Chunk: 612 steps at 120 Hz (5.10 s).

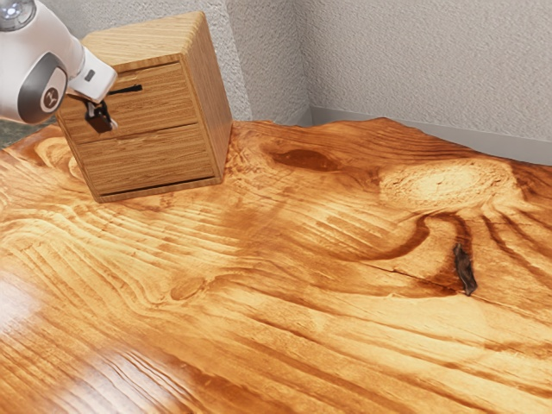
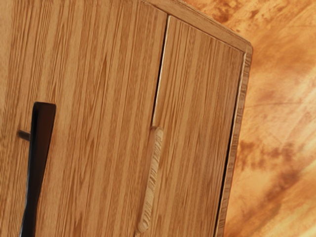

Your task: Pull the drawer handle with one arm to open the drawer

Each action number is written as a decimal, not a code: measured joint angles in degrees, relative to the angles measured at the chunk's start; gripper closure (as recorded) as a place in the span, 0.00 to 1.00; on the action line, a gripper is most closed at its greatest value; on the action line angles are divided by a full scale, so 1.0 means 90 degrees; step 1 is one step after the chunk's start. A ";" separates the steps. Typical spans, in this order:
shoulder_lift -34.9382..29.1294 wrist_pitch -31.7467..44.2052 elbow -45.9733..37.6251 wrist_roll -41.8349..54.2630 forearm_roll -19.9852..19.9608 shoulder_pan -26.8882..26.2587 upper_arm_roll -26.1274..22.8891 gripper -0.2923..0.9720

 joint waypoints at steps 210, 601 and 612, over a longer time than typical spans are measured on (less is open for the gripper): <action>-0.1429 0.1173 0.1630 0.1855 -0.0013 -0.0908 0.0848 0.23; 0.1075 -0.1067 -0.0886 0.1670 -0.2528 -0.0445 0.1329 0.36; 0.1071 -0.1074 -0.0933 0.1632 -0.2545 -0.0460 0.1348 0.27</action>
